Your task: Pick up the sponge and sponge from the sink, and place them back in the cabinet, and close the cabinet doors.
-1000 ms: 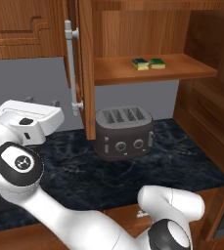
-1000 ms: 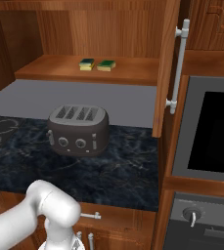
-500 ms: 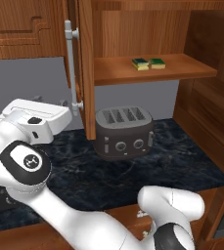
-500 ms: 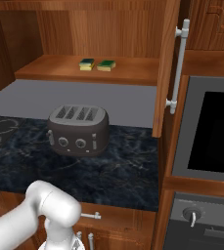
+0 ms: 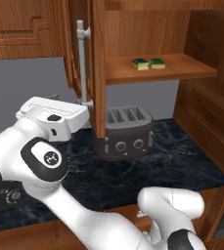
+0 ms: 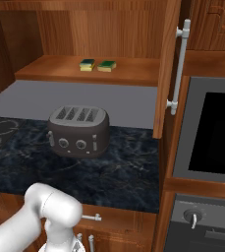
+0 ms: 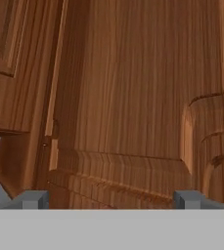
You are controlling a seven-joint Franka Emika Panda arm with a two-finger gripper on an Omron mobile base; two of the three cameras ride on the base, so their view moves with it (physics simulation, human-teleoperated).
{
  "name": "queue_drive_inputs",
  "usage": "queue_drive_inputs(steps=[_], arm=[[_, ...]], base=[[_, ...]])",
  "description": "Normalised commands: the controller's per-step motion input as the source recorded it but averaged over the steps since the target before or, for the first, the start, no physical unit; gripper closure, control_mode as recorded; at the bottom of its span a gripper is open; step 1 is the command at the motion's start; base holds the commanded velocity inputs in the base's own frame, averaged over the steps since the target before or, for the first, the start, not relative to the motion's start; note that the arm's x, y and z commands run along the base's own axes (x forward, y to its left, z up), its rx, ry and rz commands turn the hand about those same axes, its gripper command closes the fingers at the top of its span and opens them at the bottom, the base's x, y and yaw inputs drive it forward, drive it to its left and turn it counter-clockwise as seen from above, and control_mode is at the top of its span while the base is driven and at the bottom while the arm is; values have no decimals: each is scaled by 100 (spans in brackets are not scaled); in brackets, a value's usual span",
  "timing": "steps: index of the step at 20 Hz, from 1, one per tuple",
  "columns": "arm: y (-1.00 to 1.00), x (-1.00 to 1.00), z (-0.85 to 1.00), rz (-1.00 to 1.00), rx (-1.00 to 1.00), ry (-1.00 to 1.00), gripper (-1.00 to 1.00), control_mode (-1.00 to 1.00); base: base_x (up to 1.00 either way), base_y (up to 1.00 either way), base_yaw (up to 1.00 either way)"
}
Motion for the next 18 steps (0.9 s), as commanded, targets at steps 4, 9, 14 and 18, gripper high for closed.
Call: queue_drive_inputs(steps=[4,9,14,18], arm=[[-48,0,0,1,0,0,-100,-100],[-41,0,0,0,0,0,-100,-100],[-43,2,0,1,0,0,-100,-100],[-45,10,0,1,0,0,-100,-100]], base=[[0,0,0],[0,0,0],[0,0,0],[0,0,0]])
